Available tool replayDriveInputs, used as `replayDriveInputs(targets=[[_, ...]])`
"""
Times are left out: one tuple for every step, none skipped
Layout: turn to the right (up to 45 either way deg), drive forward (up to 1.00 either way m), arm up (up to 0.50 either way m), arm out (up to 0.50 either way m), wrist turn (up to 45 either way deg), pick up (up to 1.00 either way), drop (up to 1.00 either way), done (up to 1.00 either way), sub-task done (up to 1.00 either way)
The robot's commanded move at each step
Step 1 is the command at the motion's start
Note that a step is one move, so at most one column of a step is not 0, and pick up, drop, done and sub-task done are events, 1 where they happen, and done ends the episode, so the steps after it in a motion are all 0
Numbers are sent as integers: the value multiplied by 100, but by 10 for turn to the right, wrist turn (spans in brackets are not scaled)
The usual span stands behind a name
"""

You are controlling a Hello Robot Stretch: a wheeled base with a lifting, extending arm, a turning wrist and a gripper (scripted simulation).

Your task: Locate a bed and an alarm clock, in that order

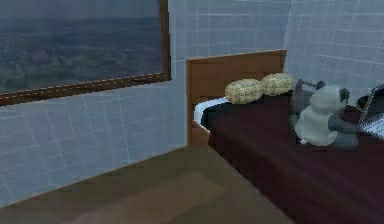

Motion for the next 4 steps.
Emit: replayDriveInputs(targets=[[270,0,0,0,0,0,0,0,0],[0,25,0,0,0,0,0,0,0],[120,0,0,0,0,0,0,0,0],[0,0,0,0,0,0,0,0,100]])
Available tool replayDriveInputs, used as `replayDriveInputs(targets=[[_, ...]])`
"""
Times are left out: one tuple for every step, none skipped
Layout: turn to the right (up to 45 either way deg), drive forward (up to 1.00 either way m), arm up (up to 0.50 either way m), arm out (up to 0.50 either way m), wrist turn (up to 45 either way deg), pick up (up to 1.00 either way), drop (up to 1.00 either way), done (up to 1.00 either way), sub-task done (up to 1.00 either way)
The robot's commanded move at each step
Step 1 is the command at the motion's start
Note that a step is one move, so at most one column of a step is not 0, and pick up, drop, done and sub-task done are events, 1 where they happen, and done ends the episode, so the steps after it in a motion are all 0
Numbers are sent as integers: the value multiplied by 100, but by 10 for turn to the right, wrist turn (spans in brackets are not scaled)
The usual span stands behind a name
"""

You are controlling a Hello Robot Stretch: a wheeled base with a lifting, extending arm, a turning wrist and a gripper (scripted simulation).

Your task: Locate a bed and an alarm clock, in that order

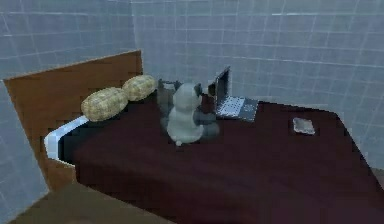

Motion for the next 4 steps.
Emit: replayDriveInputs(targets=[[-450,0,0,0,0,0,0,0,0],[-450,0,0,0,0,0,0,0,0],[-450,0,0,0,0,0,0,0,0],[-450,0,0,0,0,0,0,0,0]])
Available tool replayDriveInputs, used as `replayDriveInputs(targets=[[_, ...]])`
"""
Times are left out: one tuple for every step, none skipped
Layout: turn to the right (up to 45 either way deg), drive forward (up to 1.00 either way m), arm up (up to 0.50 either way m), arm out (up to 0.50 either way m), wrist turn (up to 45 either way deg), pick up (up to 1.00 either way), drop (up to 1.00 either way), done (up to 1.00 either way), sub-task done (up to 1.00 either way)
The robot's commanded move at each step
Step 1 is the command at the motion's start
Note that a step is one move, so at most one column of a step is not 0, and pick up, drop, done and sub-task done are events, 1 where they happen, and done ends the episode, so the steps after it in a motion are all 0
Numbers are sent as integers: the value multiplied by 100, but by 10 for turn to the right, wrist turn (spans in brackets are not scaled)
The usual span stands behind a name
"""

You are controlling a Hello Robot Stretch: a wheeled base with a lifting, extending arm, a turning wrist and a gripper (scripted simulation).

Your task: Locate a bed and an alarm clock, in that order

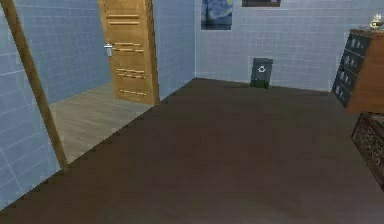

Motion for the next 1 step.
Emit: replayDriveInputs(targets=[[0,60,0,0,0,0,0,0,0]])
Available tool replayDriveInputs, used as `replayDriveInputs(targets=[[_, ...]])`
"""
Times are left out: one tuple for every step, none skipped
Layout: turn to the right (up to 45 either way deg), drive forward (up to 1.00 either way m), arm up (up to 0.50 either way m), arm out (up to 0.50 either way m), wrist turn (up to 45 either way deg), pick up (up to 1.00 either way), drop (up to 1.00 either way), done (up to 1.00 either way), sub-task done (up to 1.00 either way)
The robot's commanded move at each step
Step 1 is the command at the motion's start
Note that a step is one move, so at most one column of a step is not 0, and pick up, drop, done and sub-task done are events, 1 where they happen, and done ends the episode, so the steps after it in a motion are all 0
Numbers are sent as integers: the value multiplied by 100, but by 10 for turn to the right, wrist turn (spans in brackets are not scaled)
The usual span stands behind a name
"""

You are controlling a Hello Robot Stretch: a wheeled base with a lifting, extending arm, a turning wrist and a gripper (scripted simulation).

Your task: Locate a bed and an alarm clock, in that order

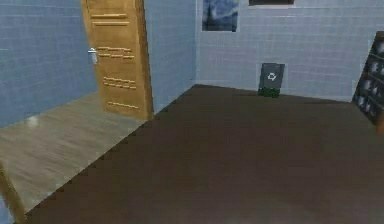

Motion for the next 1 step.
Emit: replayDriveInputs(targets=[[-180,0,0,0,0,0,0,0,0]])
